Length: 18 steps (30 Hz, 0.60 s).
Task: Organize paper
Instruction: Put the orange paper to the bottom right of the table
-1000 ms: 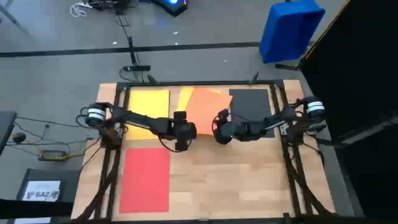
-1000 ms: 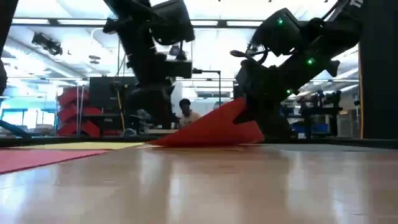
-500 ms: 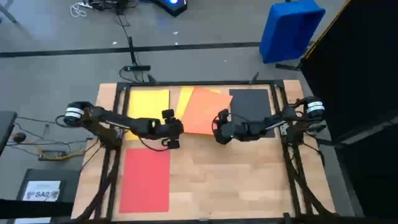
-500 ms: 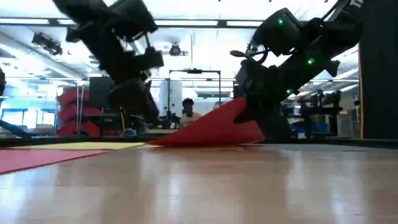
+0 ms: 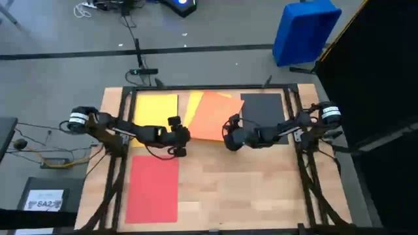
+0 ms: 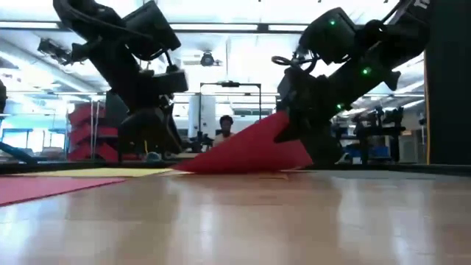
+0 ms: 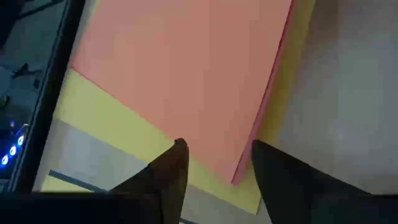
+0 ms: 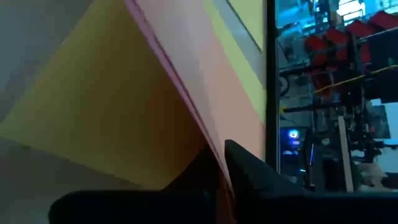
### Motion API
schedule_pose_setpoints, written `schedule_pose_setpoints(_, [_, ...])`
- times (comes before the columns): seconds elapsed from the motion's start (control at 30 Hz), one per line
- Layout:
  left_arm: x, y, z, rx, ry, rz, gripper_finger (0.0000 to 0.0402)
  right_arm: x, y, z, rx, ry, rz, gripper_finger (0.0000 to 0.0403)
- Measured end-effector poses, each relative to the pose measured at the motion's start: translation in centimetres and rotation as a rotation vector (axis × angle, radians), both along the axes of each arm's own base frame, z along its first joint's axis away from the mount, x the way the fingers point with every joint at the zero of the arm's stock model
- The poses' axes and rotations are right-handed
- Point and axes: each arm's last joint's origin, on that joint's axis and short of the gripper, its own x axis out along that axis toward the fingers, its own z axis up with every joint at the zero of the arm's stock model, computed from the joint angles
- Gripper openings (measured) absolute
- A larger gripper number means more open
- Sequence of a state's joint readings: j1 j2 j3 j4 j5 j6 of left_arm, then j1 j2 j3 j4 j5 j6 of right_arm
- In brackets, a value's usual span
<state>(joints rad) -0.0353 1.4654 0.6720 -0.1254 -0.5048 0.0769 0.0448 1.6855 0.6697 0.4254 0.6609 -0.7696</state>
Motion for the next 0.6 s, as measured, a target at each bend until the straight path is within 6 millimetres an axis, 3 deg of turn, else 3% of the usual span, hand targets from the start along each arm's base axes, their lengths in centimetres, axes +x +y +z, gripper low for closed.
schedule_pose_setpoints(0.6, [0.01, 0.02, 0.01, 0.005, -0.003, 0.007, 0.0158, 0.23, 0.35, 0.39, -0.002, -0.051, 0.004, 0.0])
